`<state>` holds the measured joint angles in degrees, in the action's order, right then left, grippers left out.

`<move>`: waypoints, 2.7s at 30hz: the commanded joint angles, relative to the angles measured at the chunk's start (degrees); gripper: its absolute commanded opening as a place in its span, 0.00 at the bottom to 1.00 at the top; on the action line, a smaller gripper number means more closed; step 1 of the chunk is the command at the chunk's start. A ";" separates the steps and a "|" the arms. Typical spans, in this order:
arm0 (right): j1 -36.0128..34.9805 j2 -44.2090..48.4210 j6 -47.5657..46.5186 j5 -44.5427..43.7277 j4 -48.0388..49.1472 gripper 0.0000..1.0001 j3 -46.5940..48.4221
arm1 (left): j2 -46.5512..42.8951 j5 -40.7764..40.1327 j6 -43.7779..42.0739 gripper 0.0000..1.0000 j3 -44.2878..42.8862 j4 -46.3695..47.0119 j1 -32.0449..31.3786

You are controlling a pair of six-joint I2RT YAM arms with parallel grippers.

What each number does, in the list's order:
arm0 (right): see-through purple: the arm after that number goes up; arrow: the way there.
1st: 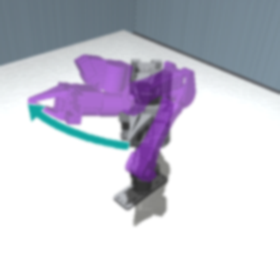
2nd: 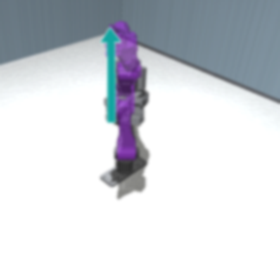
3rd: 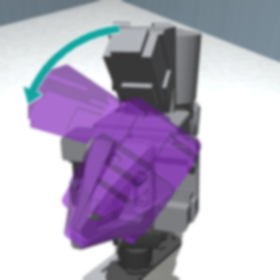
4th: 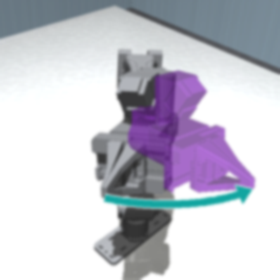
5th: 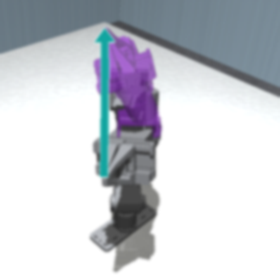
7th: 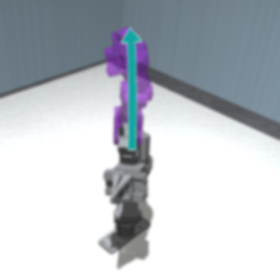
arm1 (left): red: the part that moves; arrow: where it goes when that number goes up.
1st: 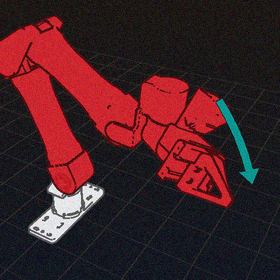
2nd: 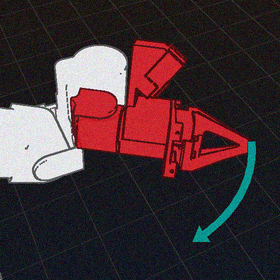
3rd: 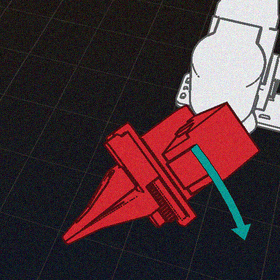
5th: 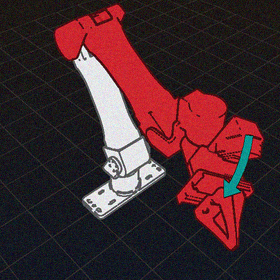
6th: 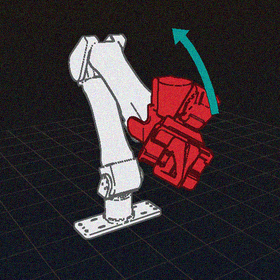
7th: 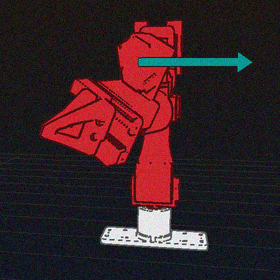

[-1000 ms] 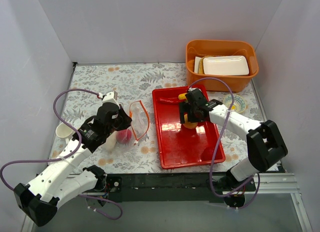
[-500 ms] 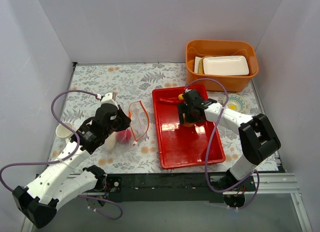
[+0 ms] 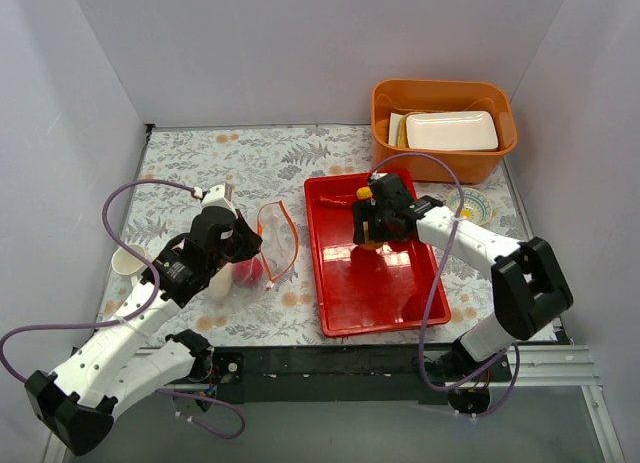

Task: Place the food in the zip-top bag and seal the zipper
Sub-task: Pick up the fake fruit from the bin, then place the fake fruit in the zipper food storage bag, then pick up the fake fruit from the bin.

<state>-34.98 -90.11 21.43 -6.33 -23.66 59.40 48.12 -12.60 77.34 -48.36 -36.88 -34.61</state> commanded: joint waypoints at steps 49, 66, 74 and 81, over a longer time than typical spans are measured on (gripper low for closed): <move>-12.93 6.96 6.95 -5.18 -2.87 0.98 12.33 | -3.81 -8.12 1.76 0.00 -7.36 -2.76 -0.02; -0.54 6.88 2.49 -15.38 -8.86 0.98 5.55 | -0.22 1.26 0.62 0.00 -2.62 -0.82 -0.02; 3.43 1.26 -2.09 -15.21 -7.63 0.98 7.49 | 0.22 2.84 0.53 0.00 -3.06 -0.82 -0.02; 6.24 -1.21 -4.82 -13.28 -4.56 0.97 7.75 | 1.36 4.07 -0.35 0.00 -3.32 -0.65 -0.11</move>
<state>-30.06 -90.28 19.38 -19.94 -31.35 64.49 49.12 -9.93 78.19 -50.85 -37.85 -34.61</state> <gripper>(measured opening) 0.981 0.013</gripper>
